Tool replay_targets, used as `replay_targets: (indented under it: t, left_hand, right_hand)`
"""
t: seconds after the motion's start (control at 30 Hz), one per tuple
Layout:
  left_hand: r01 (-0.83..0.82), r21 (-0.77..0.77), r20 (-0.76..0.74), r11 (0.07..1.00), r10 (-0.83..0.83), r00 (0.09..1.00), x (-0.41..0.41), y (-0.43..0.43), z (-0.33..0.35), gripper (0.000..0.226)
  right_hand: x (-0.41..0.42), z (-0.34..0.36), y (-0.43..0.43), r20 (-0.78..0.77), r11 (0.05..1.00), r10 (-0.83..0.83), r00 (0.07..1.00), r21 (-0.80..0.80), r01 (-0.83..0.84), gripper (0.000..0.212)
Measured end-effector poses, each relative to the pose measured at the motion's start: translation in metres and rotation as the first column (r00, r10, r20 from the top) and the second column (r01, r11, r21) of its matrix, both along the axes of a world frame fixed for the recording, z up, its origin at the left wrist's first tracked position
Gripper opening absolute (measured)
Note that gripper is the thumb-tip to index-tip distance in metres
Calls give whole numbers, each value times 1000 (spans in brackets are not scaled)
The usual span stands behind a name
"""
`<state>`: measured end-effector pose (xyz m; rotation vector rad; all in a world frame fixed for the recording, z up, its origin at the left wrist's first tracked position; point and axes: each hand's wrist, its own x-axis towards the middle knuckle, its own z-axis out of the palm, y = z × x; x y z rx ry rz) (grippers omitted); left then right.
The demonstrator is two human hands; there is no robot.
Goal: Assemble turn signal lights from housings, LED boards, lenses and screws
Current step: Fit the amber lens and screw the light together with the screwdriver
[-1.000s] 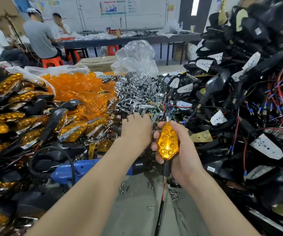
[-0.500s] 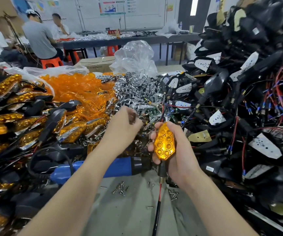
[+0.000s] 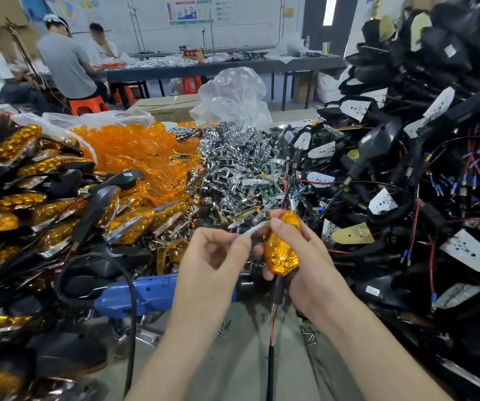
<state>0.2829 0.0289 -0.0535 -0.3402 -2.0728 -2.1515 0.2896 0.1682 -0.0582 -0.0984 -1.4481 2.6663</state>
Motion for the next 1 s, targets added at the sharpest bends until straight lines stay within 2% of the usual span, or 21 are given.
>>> replay_targets:
  t: [0.17, 0.23, 0.37, 0.53, 0.8, 0.93, 1.0]
  left_hand:
    - [102, -151, -18, 983, -106, 994, 3, 0, -1, 14]
    - [160, -164, -5, 973, -163, 987, -1, -4, -2, 17]
    - [266, 77, 147, 961, -275, 950, -4, -9, -4, 26]
    - [285, 265, 204, 921, -342, 917, -5, -9, -3, 26]
    - [280, 331, 237, 901, -366, 900, -6, -11, -4, 28]
    - [289, 308, 227, 907, -365, 903, -5, -11, -3, 27]
    - [278, 249, 209, 928, -332, 920, -4, -13, -1, 27]
  right_hand:
    - [2, 4, 2, 8, 999, -23, 1000, 31, 23, 12]
    - [2, 5, 2, -3, 999, -10, 1000, 30, 11, 12]
    - [2, 5, 3, -21, 1000, 9, 1000, -4, -9, 13]
    - [3, 7, 3, -33, 1000, 17, 999, -9, -18, 14]
    - [3, 9, 4, -20, 1000, 9, 1000, -2, -9, 11]
    - [3, 9, 5, -27, 1000, 6, 1000, -8, -6, 11]
    - [3, 9, 5, -24, 1000, 0, 1000, -19, -1, 10]
